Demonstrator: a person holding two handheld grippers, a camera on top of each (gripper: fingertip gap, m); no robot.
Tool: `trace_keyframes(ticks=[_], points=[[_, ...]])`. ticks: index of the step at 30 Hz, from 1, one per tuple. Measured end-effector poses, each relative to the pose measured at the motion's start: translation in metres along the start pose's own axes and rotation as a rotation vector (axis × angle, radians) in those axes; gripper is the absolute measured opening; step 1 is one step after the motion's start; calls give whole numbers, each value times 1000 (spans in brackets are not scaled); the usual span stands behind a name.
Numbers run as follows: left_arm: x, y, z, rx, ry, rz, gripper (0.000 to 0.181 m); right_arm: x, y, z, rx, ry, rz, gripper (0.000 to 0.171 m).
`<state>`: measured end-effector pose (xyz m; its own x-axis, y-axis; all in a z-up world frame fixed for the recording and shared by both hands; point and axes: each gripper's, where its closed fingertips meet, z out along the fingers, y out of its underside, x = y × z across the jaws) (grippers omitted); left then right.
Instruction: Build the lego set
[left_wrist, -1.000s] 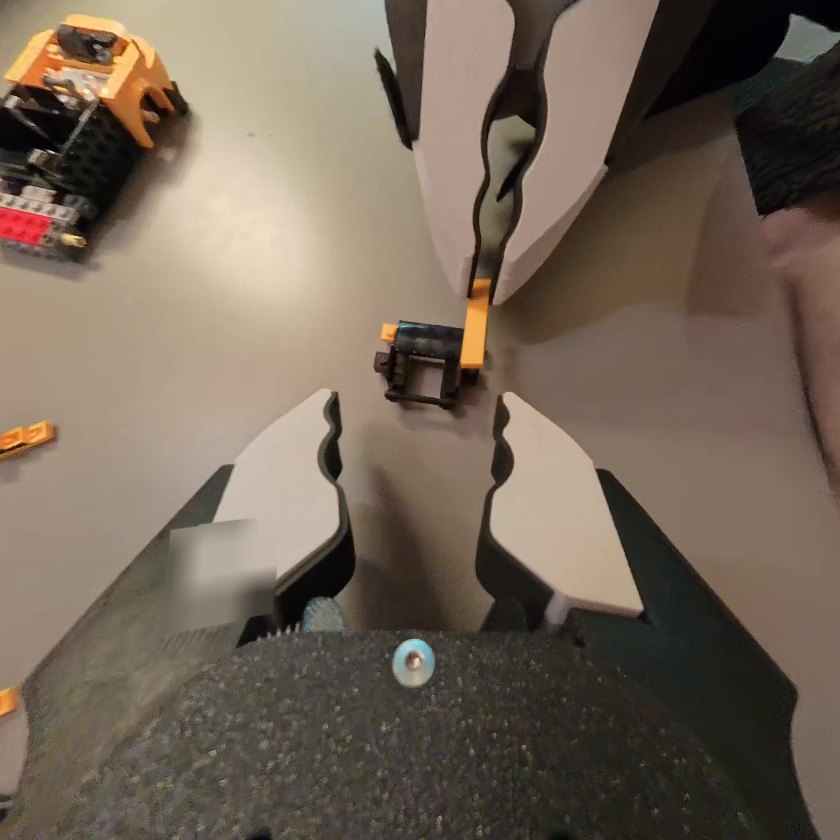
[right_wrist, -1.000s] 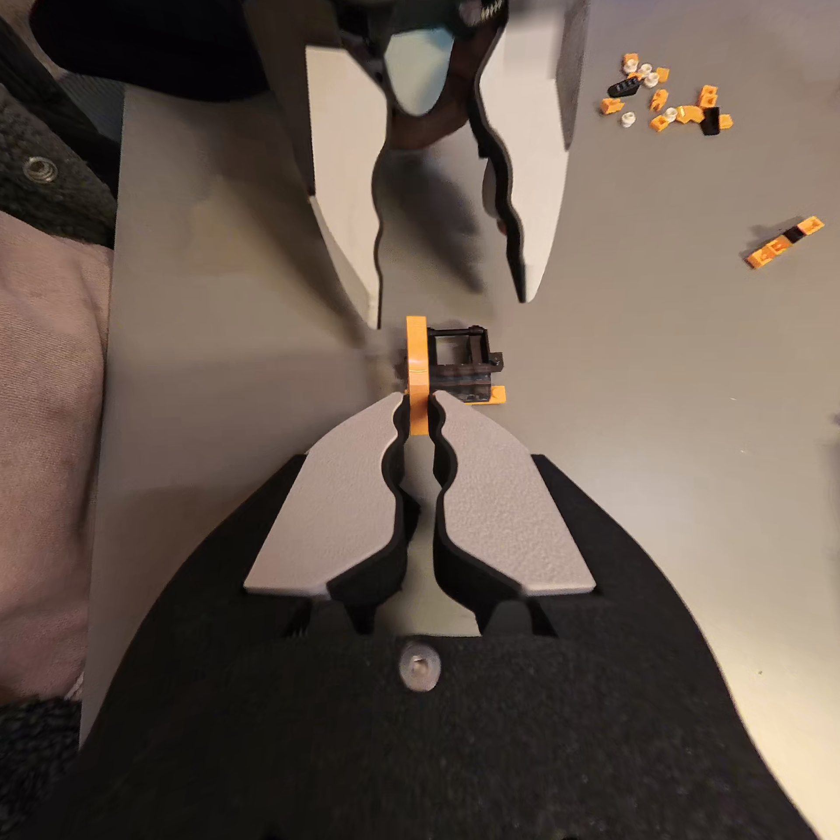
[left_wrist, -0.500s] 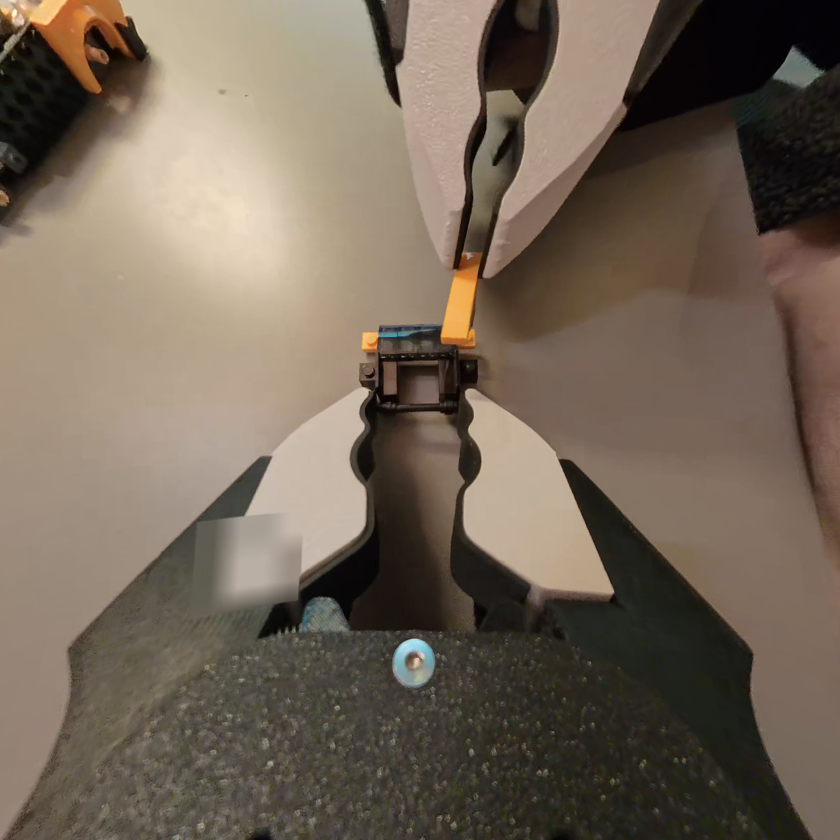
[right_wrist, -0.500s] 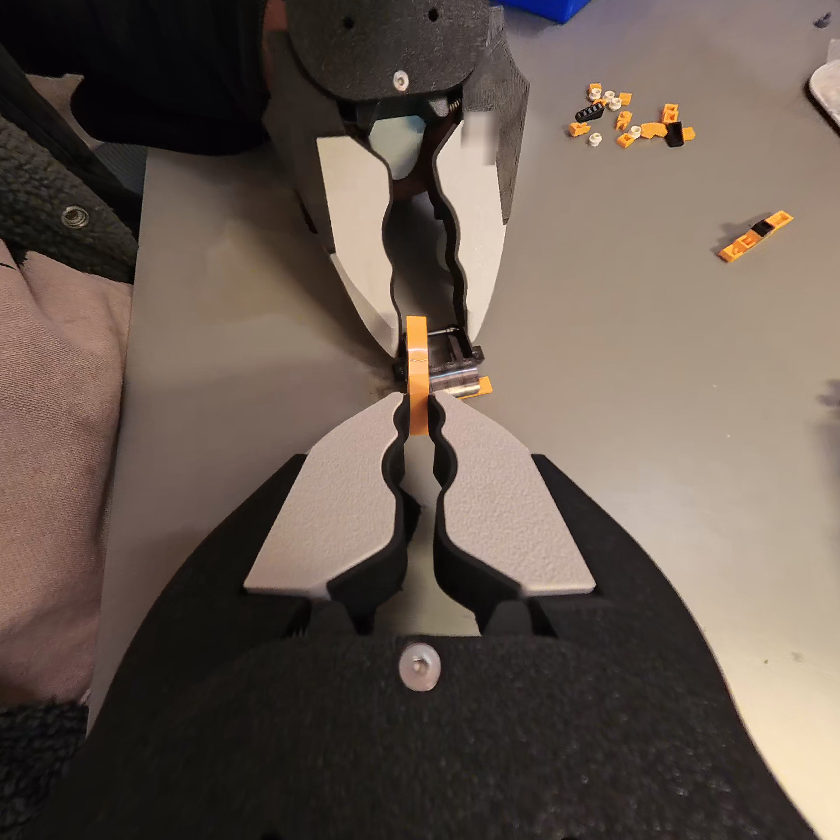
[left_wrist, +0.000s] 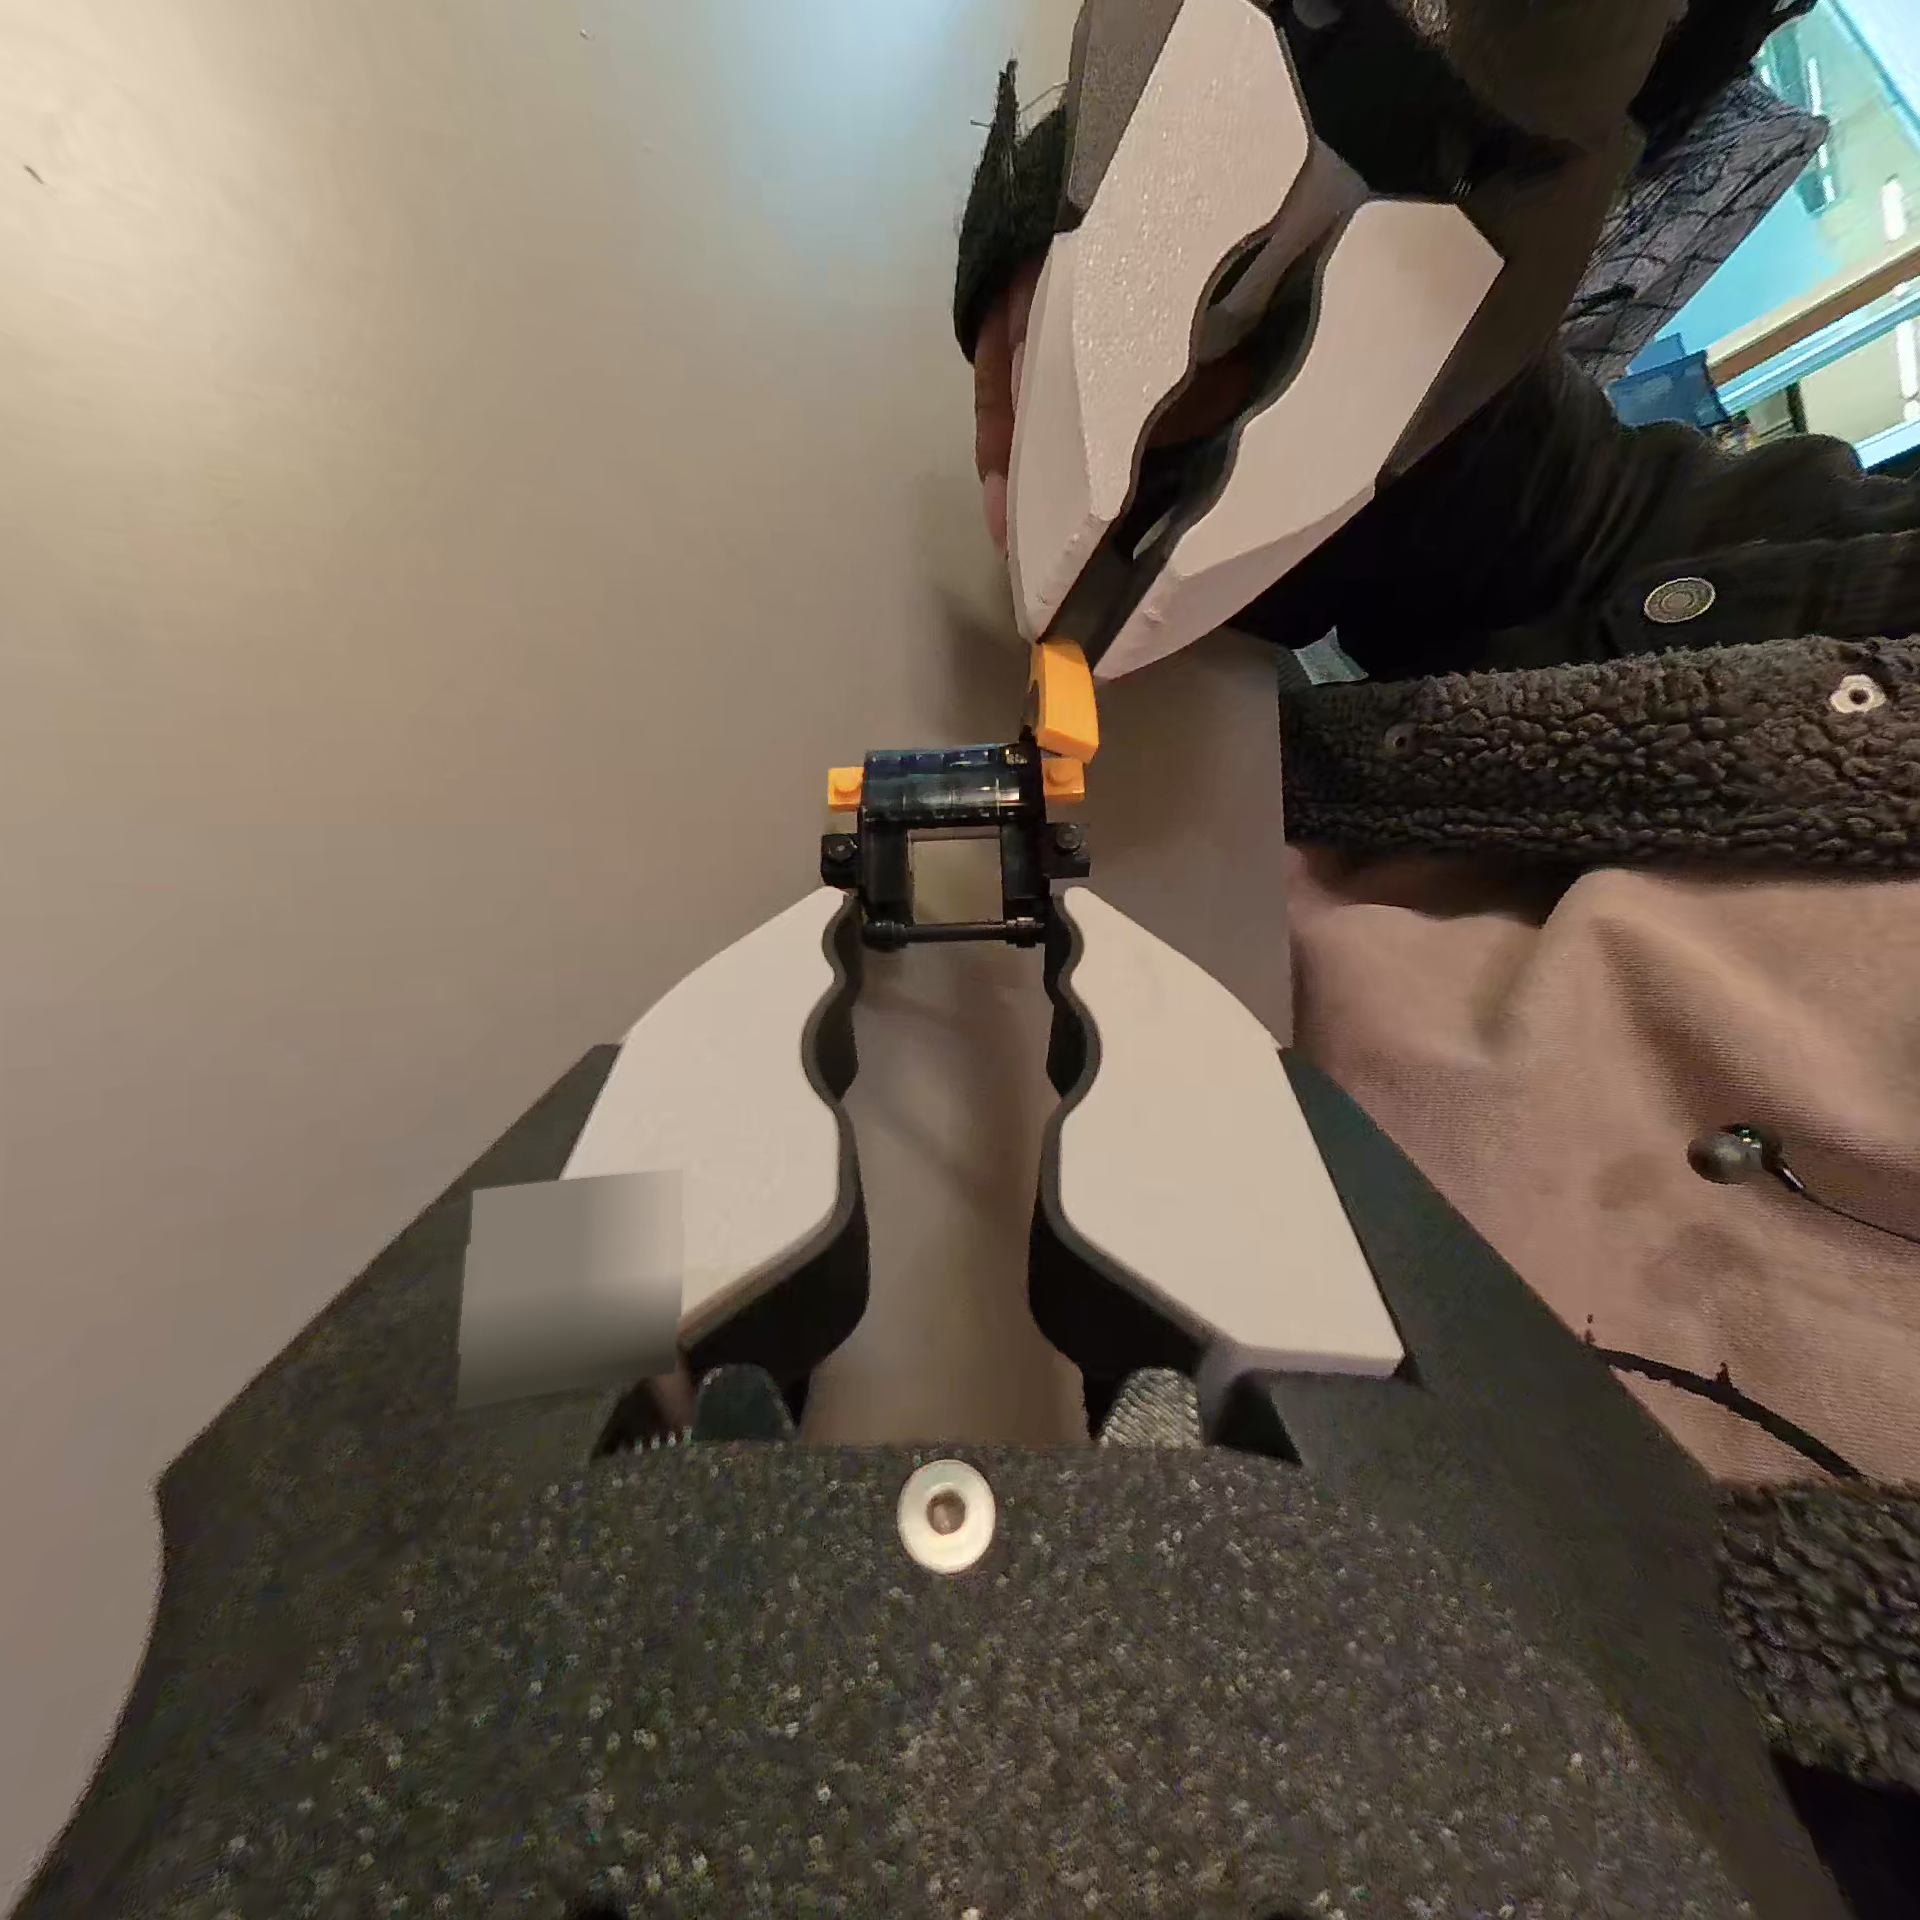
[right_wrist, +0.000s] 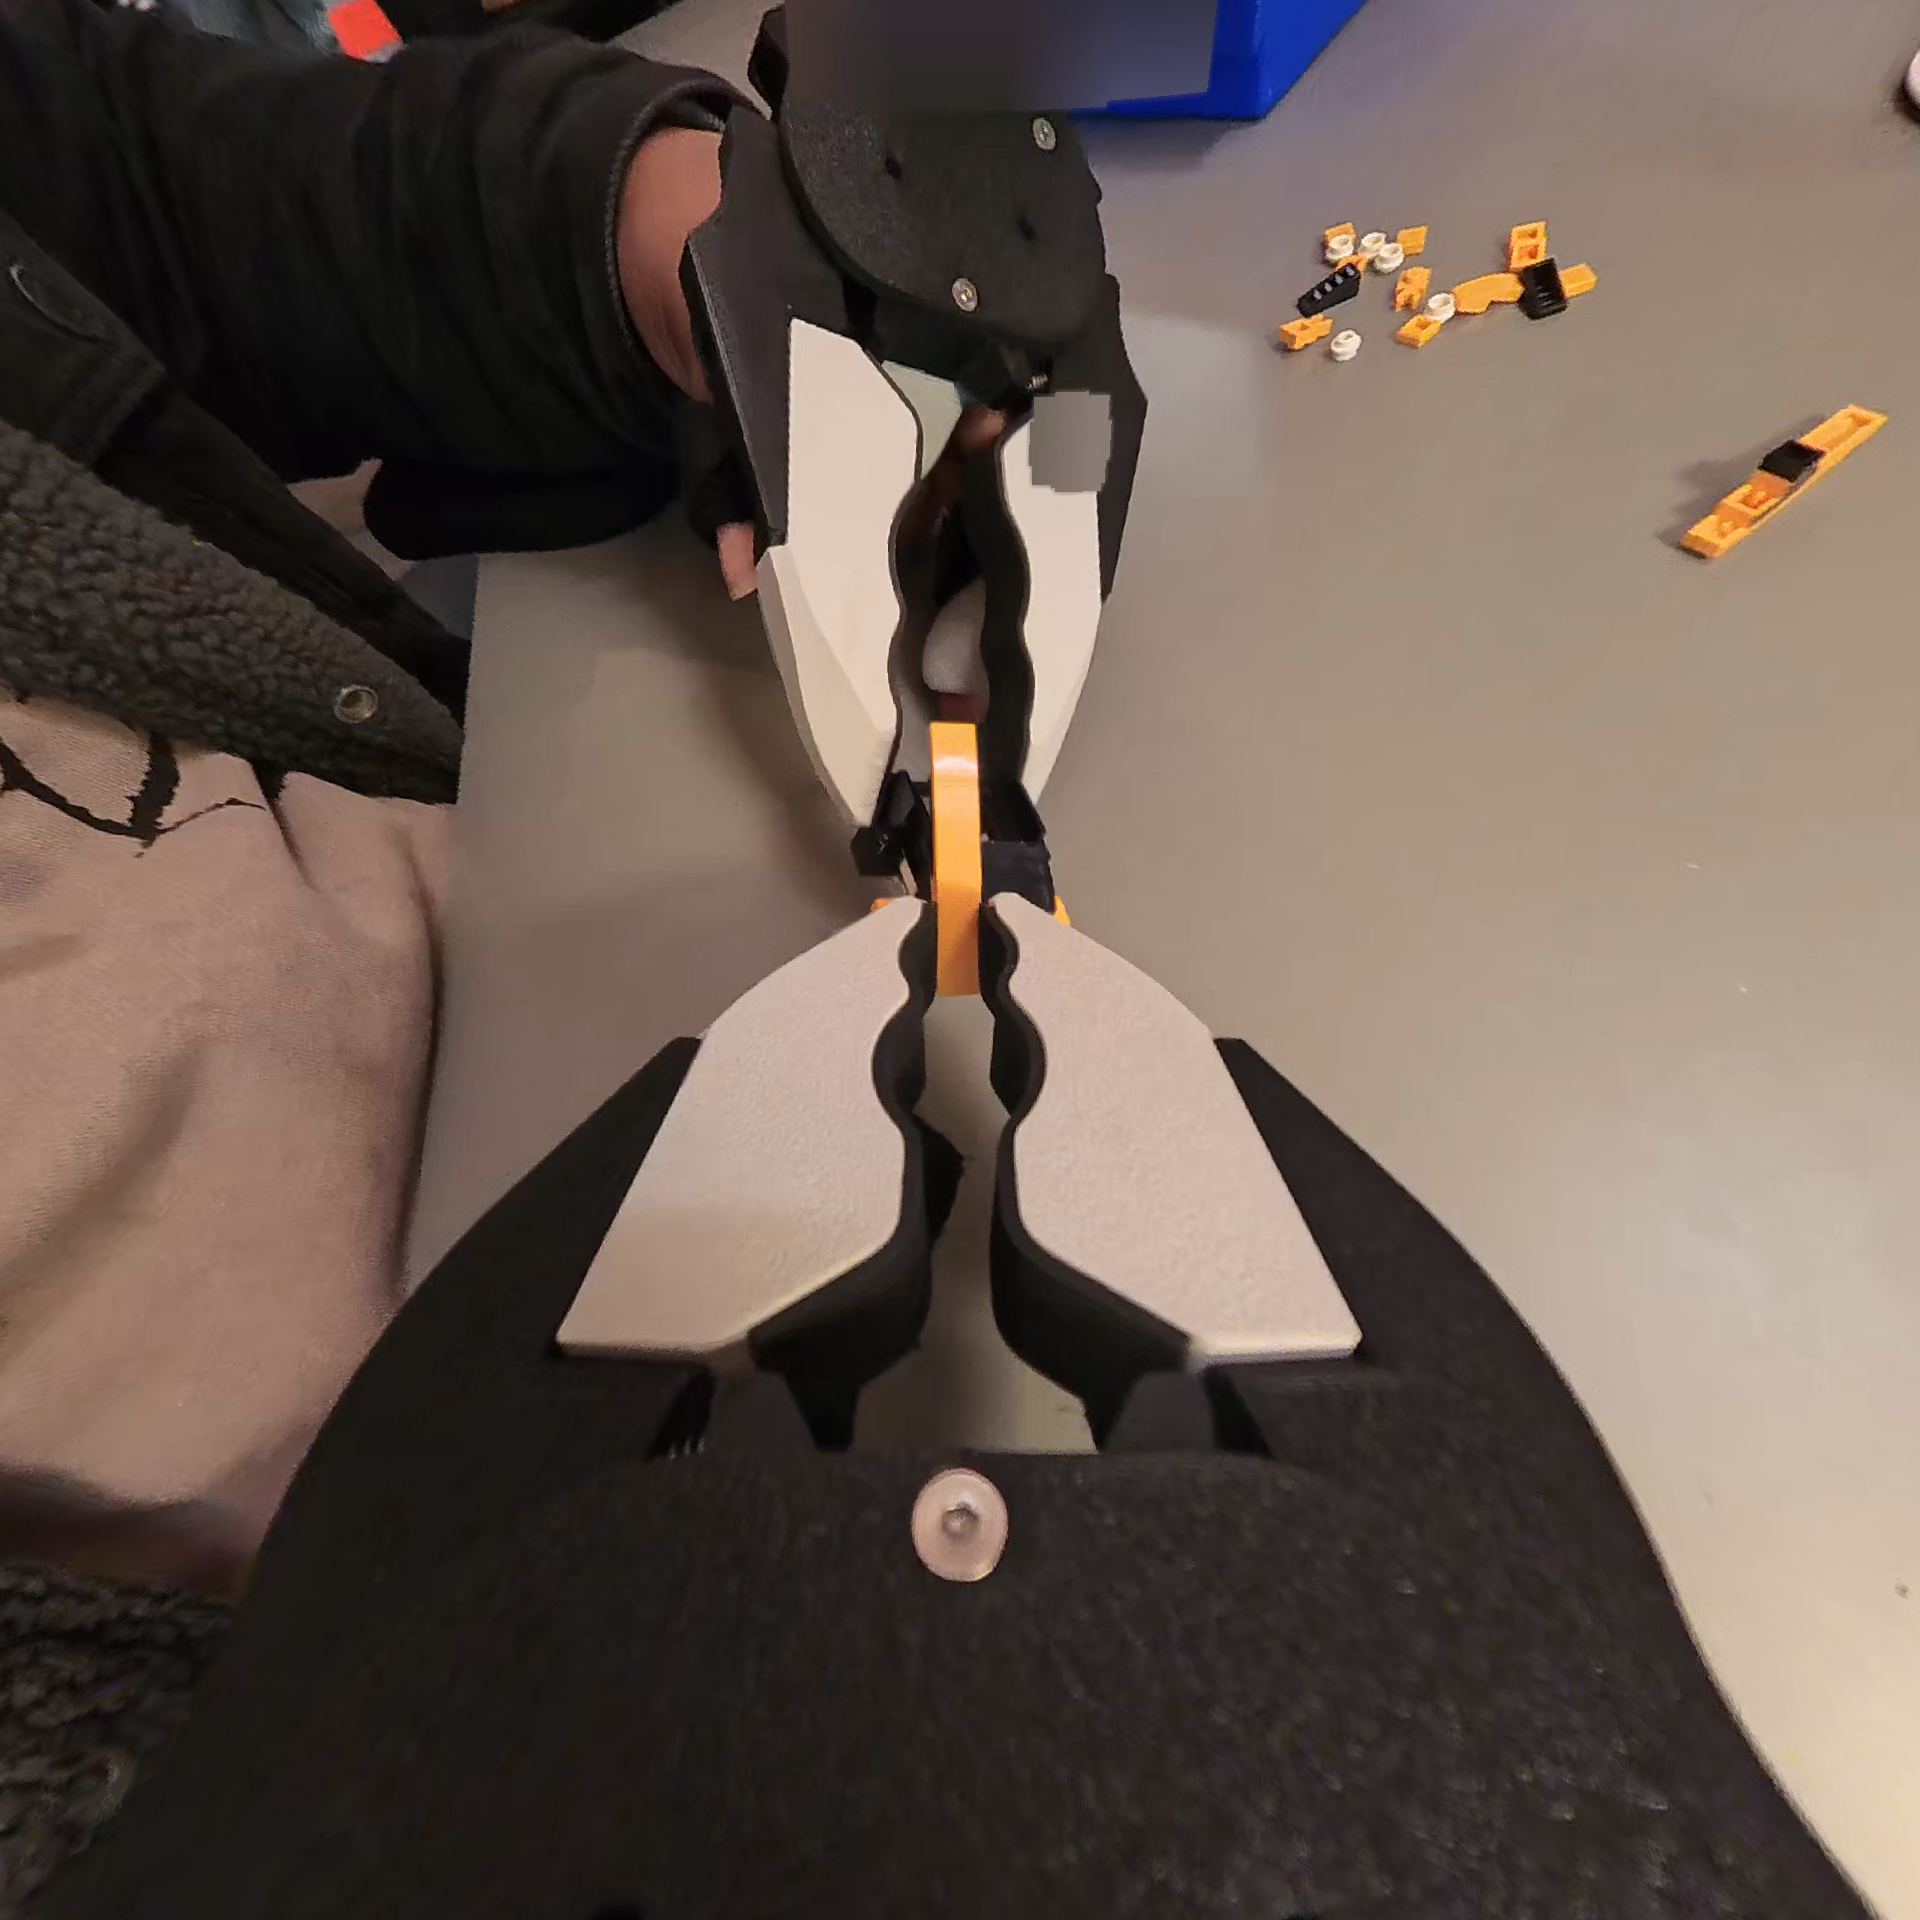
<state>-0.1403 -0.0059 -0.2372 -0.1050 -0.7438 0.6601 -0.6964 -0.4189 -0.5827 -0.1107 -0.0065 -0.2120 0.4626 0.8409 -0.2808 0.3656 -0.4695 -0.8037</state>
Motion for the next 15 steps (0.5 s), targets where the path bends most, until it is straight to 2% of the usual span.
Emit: trace_keyframes(ticks=[15], points=[[3,3,-1,-15,47,-28,33,-12,2,6,-112,-86,-28,7]])
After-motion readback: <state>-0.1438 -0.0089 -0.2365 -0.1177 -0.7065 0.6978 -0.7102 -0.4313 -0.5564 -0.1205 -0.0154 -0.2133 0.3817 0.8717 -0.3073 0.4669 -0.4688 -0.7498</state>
